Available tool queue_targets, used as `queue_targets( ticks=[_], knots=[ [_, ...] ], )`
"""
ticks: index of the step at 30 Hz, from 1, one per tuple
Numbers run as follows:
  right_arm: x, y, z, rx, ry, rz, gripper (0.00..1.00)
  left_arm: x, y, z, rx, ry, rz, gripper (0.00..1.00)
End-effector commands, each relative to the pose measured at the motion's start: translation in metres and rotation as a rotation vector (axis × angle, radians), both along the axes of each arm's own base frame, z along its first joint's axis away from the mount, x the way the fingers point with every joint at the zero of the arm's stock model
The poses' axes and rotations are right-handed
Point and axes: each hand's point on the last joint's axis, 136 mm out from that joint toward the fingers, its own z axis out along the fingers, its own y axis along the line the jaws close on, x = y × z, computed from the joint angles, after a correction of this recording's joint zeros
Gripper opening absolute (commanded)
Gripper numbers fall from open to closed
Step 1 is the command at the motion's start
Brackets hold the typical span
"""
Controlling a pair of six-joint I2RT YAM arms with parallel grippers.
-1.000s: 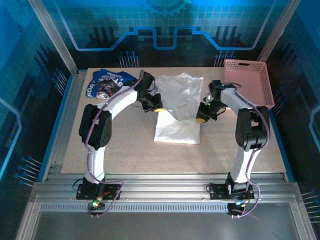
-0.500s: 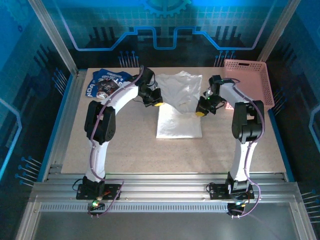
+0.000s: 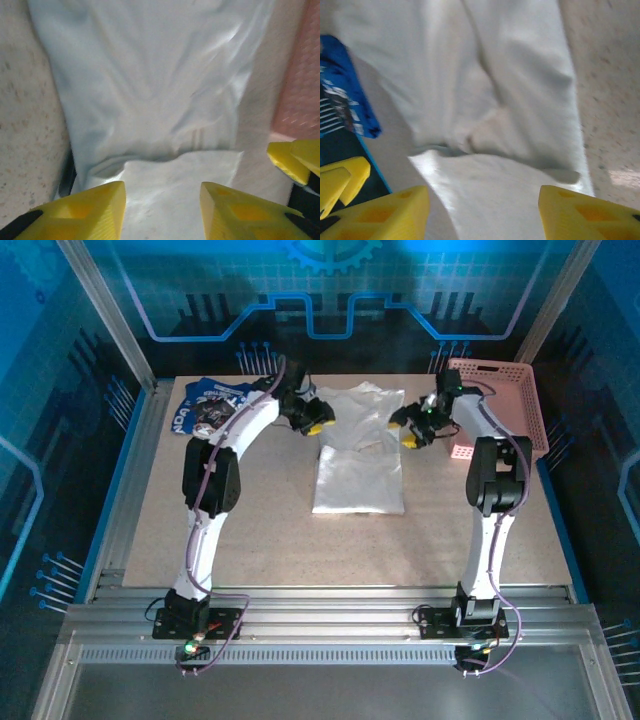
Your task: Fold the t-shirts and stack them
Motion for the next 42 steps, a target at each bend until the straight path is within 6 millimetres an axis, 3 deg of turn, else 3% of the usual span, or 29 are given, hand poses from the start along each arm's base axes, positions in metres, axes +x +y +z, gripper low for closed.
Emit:
queue_targets(
  ticks=[1,3,5,8,9,14,17,21,24,36,40,42],
  knots=[
    [0.003,0.004,0.093,0.052,-0.181,0.012,0.62,0.01,0.033,0.092,-0.034,-0.157,0.106,0.54],
    [-0.019,0.0,0.111,0.011,-0.204,0.019,0.64,0.001,0.048,0.116,-0.043,-0.201,0.133,0.62],
    [-0.047,-0.003,0.118,-0.017,-0.216,0.017,0.68,-0.017,0.049,0.13,-0.052,-0.224,0.107,0.65],
    [-0.098,-0.007,0.109,-0.059,-0.195,0.014,0.73,-0.061,0.053,0.124,-0.056,-0.183,0.061,0.67],
    [-0.119,-0.008,0.098,-0.069,-0.17,0.012,0.74,-0.079,0.05,0.122,-0.083,-0.177,0.037,0.68],
    [-0.193,0.001,0.036,-0.009,-0.072,0.005,0.75,-0.167,0.042,0.054,-0.119,0.003,-0.026,0.7],
    [-0.218,0.009,-0.003,0.045,-0.027,0.001,0.74,-0.199,0.028,0.013,-0.175,0.091,-0.026,0.69],
    [-0.22,0.015,-0.032,0.09,-0.009,-0.011,0.72,-0.21,0.012,-0.029,-0.228,0.162,-0.004,0.68],
    [-0.216,0.016,-0.044,0.091,0.011,-0.006,0.71,-0.206,0.004,-0.046,-0.25,0.181,0.012,0.68],
    [-0.193,0.017,-0.068,0.09,0.055,-0.024,0.63,-0.204,-0.012,-0.089,-0.219,0.275,0.024,0.61],
    [-0.184,0.021,-0.067,0.094,0.057,-0.018,0.5,-0.205,-0.013,-0.096,-0.201,0.281,0.025,0.54],
    [-0.18,0.024,-0.067,0.093,0.06,-0.009,0.39,-0.201,-0.015,-0.097,-0.198,0.278,0.027,0.4]
  ],
)
